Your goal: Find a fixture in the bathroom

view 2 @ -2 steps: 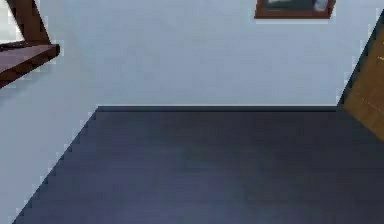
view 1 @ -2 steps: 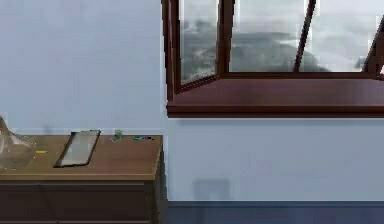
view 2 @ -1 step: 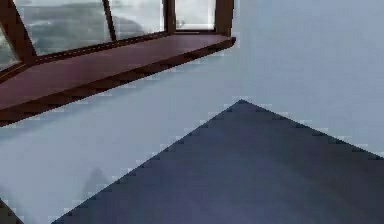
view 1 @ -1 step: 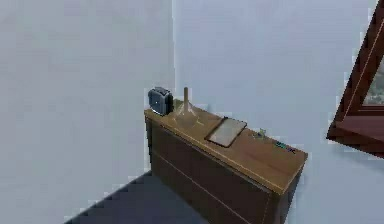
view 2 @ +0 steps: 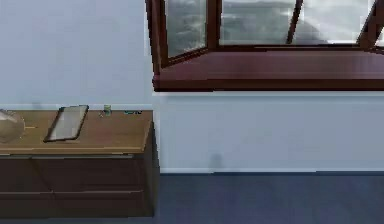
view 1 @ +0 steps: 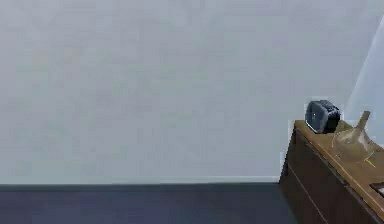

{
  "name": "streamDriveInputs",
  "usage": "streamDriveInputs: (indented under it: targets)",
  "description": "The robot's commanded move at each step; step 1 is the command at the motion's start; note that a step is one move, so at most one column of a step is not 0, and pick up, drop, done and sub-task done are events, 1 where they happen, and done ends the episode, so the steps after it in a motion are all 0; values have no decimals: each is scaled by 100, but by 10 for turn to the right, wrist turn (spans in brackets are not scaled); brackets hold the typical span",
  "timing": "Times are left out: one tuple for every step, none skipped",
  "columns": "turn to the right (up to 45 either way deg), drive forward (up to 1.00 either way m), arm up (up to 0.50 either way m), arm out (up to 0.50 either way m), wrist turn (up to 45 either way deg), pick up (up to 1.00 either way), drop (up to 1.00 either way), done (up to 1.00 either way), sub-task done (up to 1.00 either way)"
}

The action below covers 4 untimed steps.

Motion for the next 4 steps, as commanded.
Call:
streamDriveInputs:
  targets:
    - [-450, 0, 0, 0, 0, 0, 0, 0, 0]
    - [-360, 0, 0, 0, 0, 0, 0, 0, 0]
    - [0, 100, 0, 0, 0, 0, 0, 0, 0]
    - [-60, 0, 0, 0, 0, 0, 0, 0, 0]
